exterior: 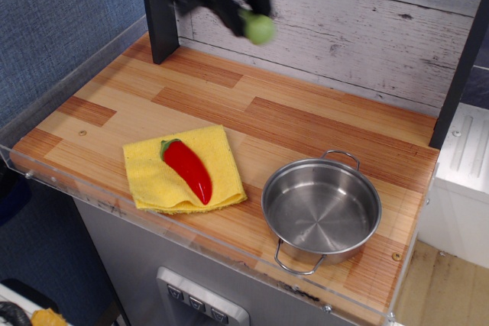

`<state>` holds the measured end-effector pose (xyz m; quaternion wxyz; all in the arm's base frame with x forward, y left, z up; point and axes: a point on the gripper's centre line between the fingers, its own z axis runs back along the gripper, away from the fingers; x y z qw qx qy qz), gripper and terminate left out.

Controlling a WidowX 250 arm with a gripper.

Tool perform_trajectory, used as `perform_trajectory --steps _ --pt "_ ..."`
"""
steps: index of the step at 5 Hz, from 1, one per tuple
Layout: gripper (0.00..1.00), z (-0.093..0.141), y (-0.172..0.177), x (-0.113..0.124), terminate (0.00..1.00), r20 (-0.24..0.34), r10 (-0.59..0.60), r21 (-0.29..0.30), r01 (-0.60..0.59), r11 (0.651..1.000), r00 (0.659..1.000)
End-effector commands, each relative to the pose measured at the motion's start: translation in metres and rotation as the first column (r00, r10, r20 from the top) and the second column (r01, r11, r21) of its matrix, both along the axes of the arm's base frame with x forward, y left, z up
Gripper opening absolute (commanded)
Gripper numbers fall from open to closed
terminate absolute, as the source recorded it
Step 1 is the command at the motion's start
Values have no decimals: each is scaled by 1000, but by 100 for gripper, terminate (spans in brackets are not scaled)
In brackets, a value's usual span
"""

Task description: Place the green spatula behind the pot

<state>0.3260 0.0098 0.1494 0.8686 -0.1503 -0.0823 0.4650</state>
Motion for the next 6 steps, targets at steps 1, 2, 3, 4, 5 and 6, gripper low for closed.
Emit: perform_trajectory --steps 1,2,3,4,5,6 --pt "0 -20 -46 31 0 14 -69 -12 69 998 998" --pt "0 -37 -61 39 0 -18 -64 -21 64 998 998" --pt "0 -58 -70 50 0 -51 -63 -35 62 997 997" --pt "0 -78 -72 59 0 -74 -59 -31 57 998 996" --pt "0 -97 -75 66 0 -84 -58 -1 59 998 995" --pt "0 -110 -75 69 0 -74 -53 12 54 998 996"
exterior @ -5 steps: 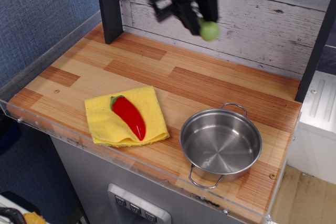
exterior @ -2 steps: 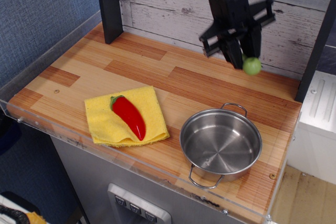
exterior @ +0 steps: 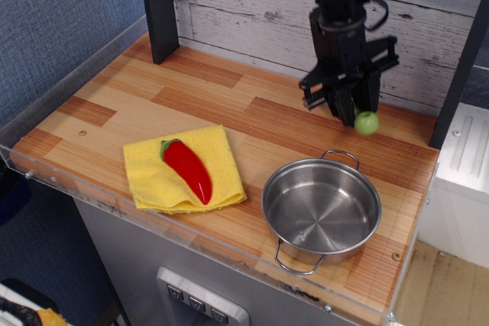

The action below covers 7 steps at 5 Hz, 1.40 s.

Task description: Place the green spatula behind the pot

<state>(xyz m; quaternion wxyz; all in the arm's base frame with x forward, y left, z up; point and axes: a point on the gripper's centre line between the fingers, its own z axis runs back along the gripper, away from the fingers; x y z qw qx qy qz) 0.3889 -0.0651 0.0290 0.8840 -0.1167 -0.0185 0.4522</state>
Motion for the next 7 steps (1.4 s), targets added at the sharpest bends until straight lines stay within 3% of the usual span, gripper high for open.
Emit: perform_trajectory --steps 1,2,3,5,6,7 --pt "0 2 -2 9 0 74 -8 -1 8 1000 997" --pt "0 3 -2 10 0 85 0 -3 0 1000 996" --pt "100 3 -2 8 0 90 18 -6 -17 1000 996" --pt "100 9 0 6 0 88 45 13 -46 999 995" --pt "100 18 6 5 0 110 92 -27 -89 996 990" --pt "100 53 9 3 0 185 120 -76 -107 991 975"
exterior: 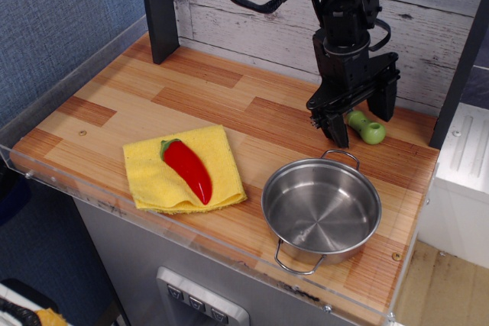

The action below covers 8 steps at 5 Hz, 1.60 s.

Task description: Place the green spatula behind the pot

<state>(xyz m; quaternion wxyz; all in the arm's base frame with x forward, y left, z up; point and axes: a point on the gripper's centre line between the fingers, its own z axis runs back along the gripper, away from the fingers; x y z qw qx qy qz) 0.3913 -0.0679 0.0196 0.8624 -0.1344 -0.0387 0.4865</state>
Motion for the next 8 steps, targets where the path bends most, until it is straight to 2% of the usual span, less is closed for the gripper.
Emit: perform_trajectory --steps 1,2,4,7,8 --pt "100 97 21 -11 0 186 57 -73 -44 996 981" --pt "100 128 29 -25 0 236 67 -70 -52 996 970" --pt "100 171 50 -57 0 271 85 -22 -82 996 959" --pt "100 171 50 -57 0 271 85 -22 -82 996 959" --pt "100 171 50 -57 100 271 85 -22 -82 996 959"
